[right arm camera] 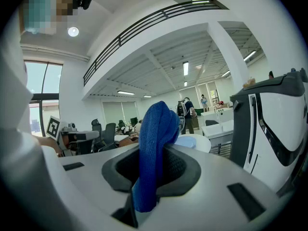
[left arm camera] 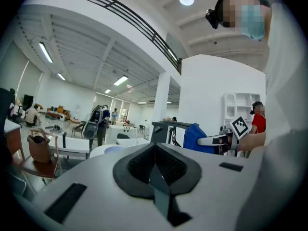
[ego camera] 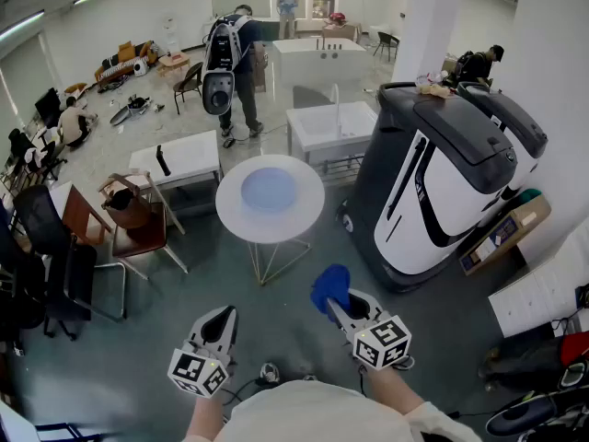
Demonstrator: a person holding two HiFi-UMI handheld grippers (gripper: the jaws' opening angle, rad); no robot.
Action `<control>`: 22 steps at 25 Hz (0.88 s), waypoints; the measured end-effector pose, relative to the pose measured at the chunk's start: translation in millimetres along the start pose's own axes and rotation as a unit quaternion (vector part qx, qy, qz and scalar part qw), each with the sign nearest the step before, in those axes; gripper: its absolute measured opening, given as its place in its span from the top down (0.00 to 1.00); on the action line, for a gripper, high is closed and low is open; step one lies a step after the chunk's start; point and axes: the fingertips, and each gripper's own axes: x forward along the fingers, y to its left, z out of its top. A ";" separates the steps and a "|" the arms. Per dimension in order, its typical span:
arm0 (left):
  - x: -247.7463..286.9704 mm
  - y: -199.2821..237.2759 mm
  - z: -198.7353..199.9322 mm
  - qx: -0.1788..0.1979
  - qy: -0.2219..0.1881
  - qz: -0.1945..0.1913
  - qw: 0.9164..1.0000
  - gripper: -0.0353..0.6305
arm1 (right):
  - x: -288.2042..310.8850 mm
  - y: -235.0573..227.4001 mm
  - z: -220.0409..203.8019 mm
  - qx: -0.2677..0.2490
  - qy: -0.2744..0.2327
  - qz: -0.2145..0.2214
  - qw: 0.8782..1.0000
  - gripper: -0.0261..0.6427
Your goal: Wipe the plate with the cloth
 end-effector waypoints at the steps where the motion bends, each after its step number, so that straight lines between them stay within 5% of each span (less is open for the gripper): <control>1: -0.4 -1.6 -1.5 -0.001 -0.001 0.000 1.000 0.90 | -1.8 0.0 -1.0 -0.002 0.001 0.000 1.000 0.82; 22: -3.8 24.5 -6.7 -0.037 -0.010 -0.008 0.999 0.90 | 20.2 14.6 2.7 0.015 -0.013 0.001 1.000 0.82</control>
